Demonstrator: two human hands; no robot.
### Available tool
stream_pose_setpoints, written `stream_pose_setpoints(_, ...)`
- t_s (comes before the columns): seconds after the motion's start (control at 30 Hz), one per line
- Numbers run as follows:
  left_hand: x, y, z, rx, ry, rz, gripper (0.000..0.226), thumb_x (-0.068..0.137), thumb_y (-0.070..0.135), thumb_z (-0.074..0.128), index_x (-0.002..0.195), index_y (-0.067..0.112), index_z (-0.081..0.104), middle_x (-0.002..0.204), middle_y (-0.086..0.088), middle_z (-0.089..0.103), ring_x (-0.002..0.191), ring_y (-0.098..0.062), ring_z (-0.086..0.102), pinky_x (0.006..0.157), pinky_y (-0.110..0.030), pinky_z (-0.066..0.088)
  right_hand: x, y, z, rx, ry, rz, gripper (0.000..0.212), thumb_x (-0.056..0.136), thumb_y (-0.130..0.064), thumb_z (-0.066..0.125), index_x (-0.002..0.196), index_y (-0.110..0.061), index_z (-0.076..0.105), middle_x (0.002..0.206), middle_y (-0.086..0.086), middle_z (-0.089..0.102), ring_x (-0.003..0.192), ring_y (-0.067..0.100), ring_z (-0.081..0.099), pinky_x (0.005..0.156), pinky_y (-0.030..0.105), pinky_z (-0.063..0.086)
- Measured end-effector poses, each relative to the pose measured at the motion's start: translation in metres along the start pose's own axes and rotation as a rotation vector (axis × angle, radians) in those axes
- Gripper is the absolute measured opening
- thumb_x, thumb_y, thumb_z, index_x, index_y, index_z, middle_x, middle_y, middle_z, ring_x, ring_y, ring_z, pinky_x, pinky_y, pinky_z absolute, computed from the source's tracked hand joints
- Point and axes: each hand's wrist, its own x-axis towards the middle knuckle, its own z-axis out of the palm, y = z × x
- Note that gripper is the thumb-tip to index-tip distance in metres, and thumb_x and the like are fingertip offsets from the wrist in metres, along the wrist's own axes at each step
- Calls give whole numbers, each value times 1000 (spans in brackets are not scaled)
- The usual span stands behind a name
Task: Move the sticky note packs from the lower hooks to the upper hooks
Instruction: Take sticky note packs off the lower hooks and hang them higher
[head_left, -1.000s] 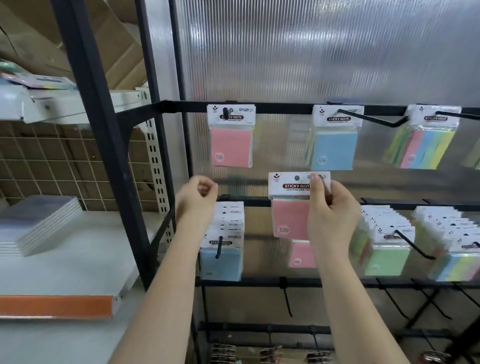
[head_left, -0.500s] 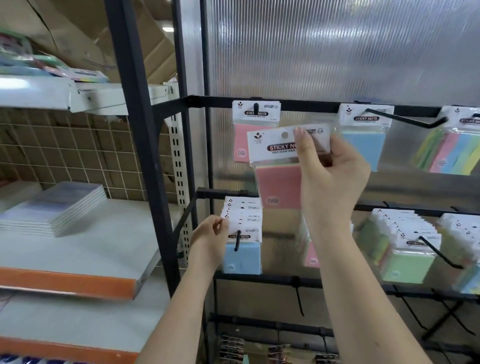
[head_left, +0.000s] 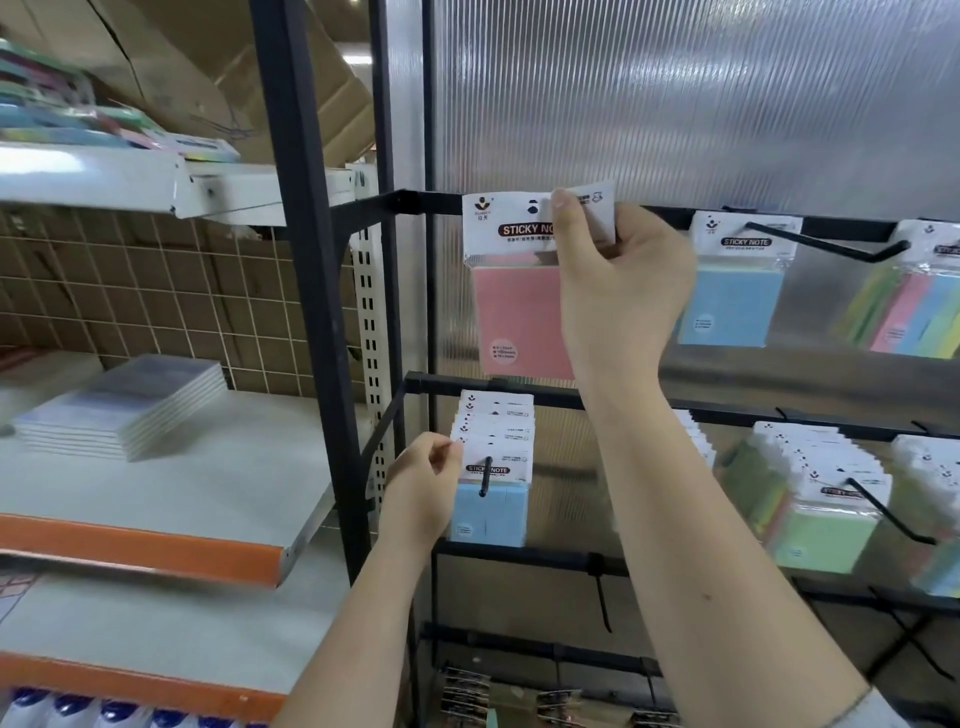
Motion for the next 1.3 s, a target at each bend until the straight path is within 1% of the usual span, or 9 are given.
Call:
stream_pose_setpoints(0.17, -1, -2, 0, 17, 35, 10, 13, 96, 29, 49, 102, 18, 52, 99, 0, 65, 70, 0, 55, 53, -6, 41, 0, 9, 1, -7, -14, 83, 54, 89, -28, 63, 49, -20, 27, 38, -8, 26, 39, 8, 26, 40, 15, 18)
stream_pose_setpoints(0.33, 1, 3, -2, 44, 83, -8, 23, 95, 26, 52, 113, 13, 54, 109, -2, 63, 76, -2, 52, 50, -4, 38, 12, 20, 9, -29, -53, 162, 56, 89, -29, 62, 51, -20, 22, 35, -8, 24, 37, 9, 26, 37, 18, 19)
stream_pose_setpoints(0.5, -1, 6, -6, 19, 53, -67, 24, 96, 30, 50, 116, 16, 51, 111, -1, 62, 82, -6, 55, 53, -11, 37, 37, 44, 28, -95, -67, 236, 47, 90, -28, 59, 58, -16, 27, 51, -6, 25, 42, 8, 22, 41, 22, 17)
stream_pose_setpoints(0.67, -7, 8, -8, -32, 12, -107, 25, 95, 31, 52, 116, 18, 52, 112, 2, 61, 96, -11, 56, 69, -20, 45, 57, 60, 40, -189, -91, 241, 42, 90, -21, 59, 56, -17, 35, 55, -6, 35, 49, 6, 29, 42, 16, 26)
stream_pose_setpoints(0.77, -8, 8, -11, -69, -13, -124, 24, 93, 30, 55, 115, 19, 51, 109, 4, 59, 95, -10, 54, 74, -22, 47, 65, 67, 44, -242, -102, 196, 11, 90, -20, 58, 86, -12, 65, 80, -6, 57, 75, 8, 50, 60, 18, 32)
stream_pose_setpoints(0.87, -9, 8, -13, -97, -42, -144, 24, 92, 28, 58, 115, 21, 50, 106, 6, 57, 97, -11, 55, 74, -22, 48, 71, 74, 47, -284, -109, 174, 16, 91, -23, 58, 98, -11, 66, 100, 0, 60, 87, 11, 52, 70, 23, 37)
stream_pose_setpoints(1.0, -10, 10, -13, -103, -83, -202, 28, 93, 28, 57, 119, 22, 48, 107, 5, 58, 93, -10, 55, 58, -16, 43, 80, 83, 51, -305, -130, 212, 21, 91, -26, 57, 106, -13, 64, 115, 3, 59, 94, 14, 55, 75, 25, 42)
stream_pose_setpoints(1.13, -11, 10, -11, -138, -112, -267, 33, 94, 32, 55, 123, 17, 49, 121, 1, 60, 100, -11, 56, 56, -15, 41, 83, 87, 50, -300, -122, 200, 27, 88, -26, 58, 112, -13, 61, 114, 3, 60, 89, 10, 50, 67, 19, 36)
stream_pose_setpoints(1.3, -12, 6, -7, -195, -163, -292, 28, 94, 35, 54, 116, 17, 56, 121, 3, 61, 98, -7, 53, 57, -13, 35, 66, 85, 24, -306, -57, 157, 15, 89, -22, 57, 101, -16, 63, 91, -8, 59, 79, 5, 51, 63, 11, 33)
